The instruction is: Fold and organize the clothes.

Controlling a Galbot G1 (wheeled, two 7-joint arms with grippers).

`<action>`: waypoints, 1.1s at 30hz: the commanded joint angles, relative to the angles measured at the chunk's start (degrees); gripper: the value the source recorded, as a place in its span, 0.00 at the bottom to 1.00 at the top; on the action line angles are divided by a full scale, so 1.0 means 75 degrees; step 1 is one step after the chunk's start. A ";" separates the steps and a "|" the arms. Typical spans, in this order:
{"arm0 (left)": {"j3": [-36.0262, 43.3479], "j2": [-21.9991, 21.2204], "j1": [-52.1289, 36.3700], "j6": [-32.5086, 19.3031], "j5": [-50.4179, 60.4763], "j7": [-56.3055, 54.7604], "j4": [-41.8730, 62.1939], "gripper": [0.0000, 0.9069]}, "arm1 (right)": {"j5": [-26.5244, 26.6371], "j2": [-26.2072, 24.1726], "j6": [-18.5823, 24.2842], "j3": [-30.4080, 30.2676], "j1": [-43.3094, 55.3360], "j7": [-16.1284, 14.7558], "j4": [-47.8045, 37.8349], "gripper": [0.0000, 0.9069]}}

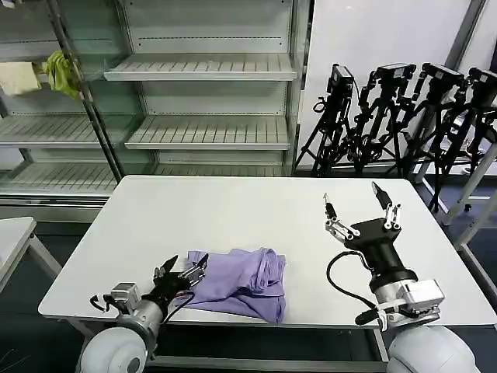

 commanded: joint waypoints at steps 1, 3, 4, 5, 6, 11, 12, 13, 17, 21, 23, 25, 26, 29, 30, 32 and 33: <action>-0.0397 -0.0055 0.0140 0.0001 -0.0124 -0.0038 0.0491 1.00 | 0.0027 -0.0049 0.0001 -0.0021 0.0068 -0.0009 0.0042 1.00; -0.0397 -0.0064 0.0145 0.0001 -0.0117 -0.0029 0.0559 1.00 | 0.0029 -0.0053 0.0003 -0.0010 0.0056 -0.0013 0.0069 1.00; -0.0397 -0.0064 0.0149 0.0001 -0.0115 -0.0027 0.0563 1.00 | 0.0030 -0.0053 0.0005 -0.0005 0.0052 -0.0015 0.0073 1.00; -0.0396 -0.0065 0.0174 0.0000 -0.0114 -0.0027 0.0561 1.00 | 0.0028 -0.0049 0.0009 0.0003 0.0047 -0.0015 0.0082 1.00; -0.0388 -0.0065 0.0211 0.0001 -0.0104 -0.0012 0.0540 1.00 | 0.0029 -0.0047 0.0010 0.0003 0.0042 -0.0016 0.0089 1.00; -0.0309 -0.0089 0.0316 0.0000 -0.0048 0.0005 0.0463 1.00 | 0.0028 -0.0043 0.0013 -0.0017 0.0062 -0.0023 0.0103 1.00; -0.0266 -0.0110 0.0356 0.0001 -0.0041 0.0004 0.0421 1.00 | 0.0027 -0.0039 0.0012 -0.0029 0.0074 -0.0023 0.0108 1.00; -0.0247 -0.0127 0.0386 0.0001 -0.0021 0.0005 0.0380 1.00 | 0.0027 -0.0037 0.0012 -0.0034 0.0079 -0.0025 0.0106 1.00; -0.0108 -0.0177 0.0537 0.0001 0.0106 0.0054 0.0244 1.00 | 0.0024 -0.0023 0.0015 -0.0041 0.0071 -0.0036 0.0104 1.00; -0.0007 -0.0250 0.0580 -0.0001 0.0237 0.0107 0.0213 1.00 | 0.0022 -0.0022 0.0026 -0.0039 0.0058 -0.0043 0.0122 1.00; 0.0027 -0.0293 0.0567 -0.0002 0.0279 0.0119 0.0280 1.00 | 0.0024 -0.0022 0.0026 -0.0035 0.0052 -0.0043 0.0139 1.00; 0.0050 -0.0326 0.0553 -0.0005 0.0326 0.0150 0.0338 1.00 | 0.0024 -0.0026 0.0030 -0.0025 0.0041 -0.0042 0.0152 1.00; 0.0063 -0.0338 0.0551 -0.0005 0.0334 0.0156 0.0365 1.00 | 0.0024 -0.0026 0.0031 -0.0020 0.0033 -0.0043 0.0164 1.00; 0.0095 -0.0376 0.0533 -0.0007 0.0393 0.0199 0.0429 0.80 | 0.0022 -0.0028 0.0032 0.0006 -0.0005 -0.0039 0.0206 1.00; 0.0106 -0.0394 0.0530 -0.0007 0.0404 0.0206 0.0444 0.76 | 0.0022 -0.0026 0.0034 0.0020 -0.0025 -0.0037 0.0222 1.00; 0.0134 -0.0420 0.0539 -0.0009 0.0463 0.0231 0.0446 0.54 | 0.0022 -0.0029 0.0036 0.0052 -0.0055 -0.0040 0.0258 1.00; 0.0141 -0.0427 0.0540 -0.0008 0.0476 0.0238 0.0443 0.51 | 0.0022 -0.0029 0.0035 0.0066 -0.0067 -0.0042 0.0272 1.00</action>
